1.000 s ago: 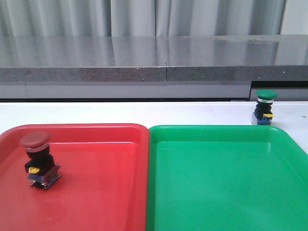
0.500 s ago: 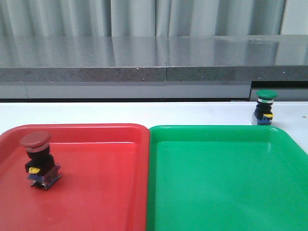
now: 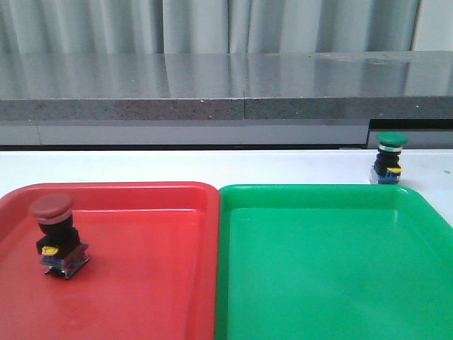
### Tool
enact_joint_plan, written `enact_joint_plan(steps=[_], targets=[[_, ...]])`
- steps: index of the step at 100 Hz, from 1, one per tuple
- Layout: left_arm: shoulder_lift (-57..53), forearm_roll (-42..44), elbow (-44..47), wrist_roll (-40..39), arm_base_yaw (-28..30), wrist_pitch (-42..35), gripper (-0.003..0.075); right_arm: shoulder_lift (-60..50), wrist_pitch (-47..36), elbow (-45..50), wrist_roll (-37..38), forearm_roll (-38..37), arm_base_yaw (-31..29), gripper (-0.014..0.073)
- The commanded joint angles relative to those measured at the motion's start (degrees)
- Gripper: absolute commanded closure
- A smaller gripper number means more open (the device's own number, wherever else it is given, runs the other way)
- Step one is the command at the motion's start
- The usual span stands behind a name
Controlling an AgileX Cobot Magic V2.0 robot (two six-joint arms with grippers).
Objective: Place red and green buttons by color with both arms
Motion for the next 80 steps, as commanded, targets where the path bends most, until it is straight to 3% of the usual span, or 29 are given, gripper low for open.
enact_joint_plan(steps=[1,25,51,80], targets=[[-1.70,-0.54,0.59,0.16,0.19,-4.75,0.0741,-1.07,-4.82,-1.01,-0.28,-0.56,-0.20,0.0651],[-1.70,-0.54,0.59,0.16,0.19,-4.75,0.0741,-1.07,-3.43,-1.75,-0.28,-0.56,-0.20,0.0651],[-1.70,-0.54,0.59,0.16,0.19,-4.75,0.0741,3.44,17.93,-15.13,-0.28,-0.61,-0.11,0.0651],[-1.70,-0.54,0.59,0.16,0.19,-4.85,0.0741,18.37,33.43,-34.68,-0.28,-0.61,-0.11,0.0651]])
